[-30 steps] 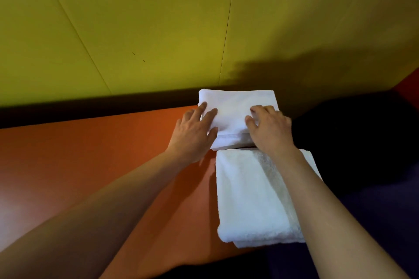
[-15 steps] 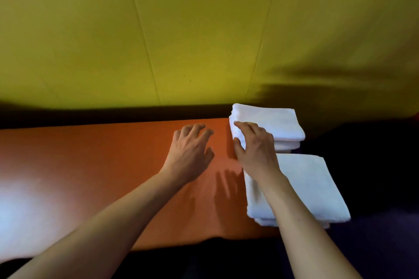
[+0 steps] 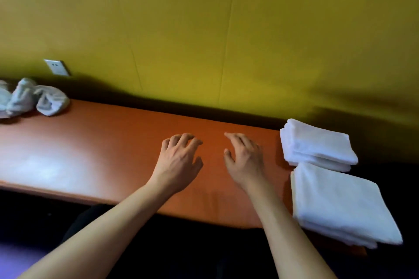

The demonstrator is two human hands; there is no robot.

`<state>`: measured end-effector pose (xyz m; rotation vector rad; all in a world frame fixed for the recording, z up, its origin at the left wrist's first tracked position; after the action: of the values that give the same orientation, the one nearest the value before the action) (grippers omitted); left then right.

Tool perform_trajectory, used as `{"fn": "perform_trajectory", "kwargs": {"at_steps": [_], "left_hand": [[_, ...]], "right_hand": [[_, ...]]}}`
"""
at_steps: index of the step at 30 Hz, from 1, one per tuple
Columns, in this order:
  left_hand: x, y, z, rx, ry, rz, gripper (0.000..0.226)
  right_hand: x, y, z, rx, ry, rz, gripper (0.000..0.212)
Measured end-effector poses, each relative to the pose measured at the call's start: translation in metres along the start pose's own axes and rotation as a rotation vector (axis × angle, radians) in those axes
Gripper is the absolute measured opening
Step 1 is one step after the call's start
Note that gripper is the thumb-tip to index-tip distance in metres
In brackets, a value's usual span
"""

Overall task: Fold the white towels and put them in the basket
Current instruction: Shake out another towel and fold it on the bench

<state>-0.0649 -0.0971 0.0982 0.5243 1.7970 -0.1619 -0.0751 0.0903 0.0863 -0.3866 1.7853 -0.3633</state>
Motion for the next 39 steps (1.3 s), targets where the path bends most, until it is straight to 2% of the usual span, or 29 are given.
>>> {"fn": "perform_trajectory", "kwargs": {"at_steps": [12,22,29,36,39], "left_hand": [[-0.033,-0.16,0.087,-0.284,0.041,-0.055,0.04],[-0.019,-0.293,0.116,-0.446,-0.013,-0.1,0.039],[0.031,-0.407,0.101,-0.516,-0.119,-0.129,0.046],[0.074,-0.523,0.054,-0.478,-0.293,-0.265,0.063],[0.084,-0.573,0.028,-0.508,-0.301,-0.317,0.062]], "right_hand": [[0.103,-0.164,-0.019,-0.212,-0.191,-0.003,0.046],[0.208,-0.263,-0.065,-0.3,-0.353,0.016,0.047],[0.311,-0.298,-0.121,-0.308,-0.448,0.081,0.051],[0.39,-0.299,-0.172,-0.295,-0.473,0.243,0.069],[0.414,-0.292,-0.178,-0.312,-0.475,0.312,0.071]]}}
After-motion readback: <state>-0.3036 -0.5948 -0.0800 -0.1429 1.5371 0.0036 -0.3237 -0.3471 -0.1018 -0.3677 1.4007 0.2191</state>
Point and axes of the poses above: each hand's wrist, its own z-axis away from the middle knuckle, its own x-axis out of the palm, y = z × x, the point moved 4 cm from there along -z, towards the middle knuckle, and after that the axes turned 6 degrees about x, right-handed, at the moved point
